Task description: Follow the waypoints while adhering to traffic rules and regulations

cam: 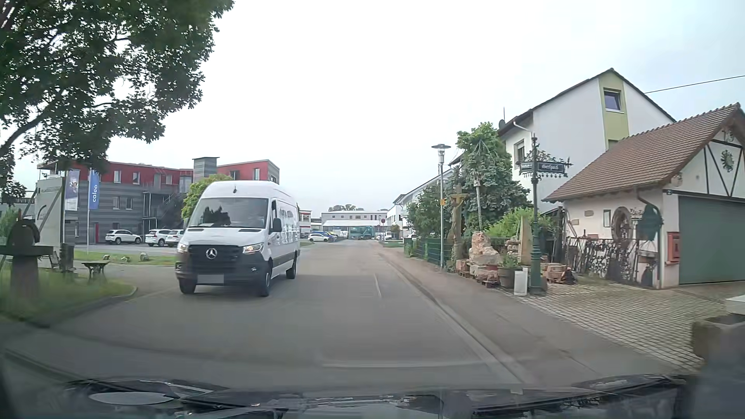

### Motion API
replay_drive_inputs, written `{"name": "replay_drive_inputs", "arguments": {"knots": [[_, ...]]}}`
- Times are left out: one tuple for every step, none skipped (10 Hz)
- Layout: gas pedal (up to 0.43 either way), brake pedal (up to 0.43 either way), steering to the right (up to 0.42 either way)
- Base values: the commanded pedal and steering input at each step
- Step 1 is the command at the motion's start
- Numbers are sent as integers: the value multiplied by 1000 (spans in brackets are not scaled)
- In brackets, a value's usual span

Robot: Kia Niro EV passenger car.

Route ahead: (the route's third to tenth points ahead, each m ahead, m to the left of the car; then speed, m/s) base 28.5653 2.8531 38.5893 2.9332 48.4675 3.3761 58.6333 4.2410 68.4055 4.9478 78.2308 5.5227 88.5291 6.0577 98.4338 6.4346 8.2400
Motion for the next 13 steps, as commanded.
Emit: {"name": "replay_drive_inputs", "arguments": {"knots": [[110,0,-61],[98,0,-53],[98,0,-44],[98,0,-34],[98,0,-26],[98,0,-14],[98,0,-7],[98,0,-6],[98,0,-6],[87,0,-5],[87,0,-2],[87,0,0],[87,0,0]]}}
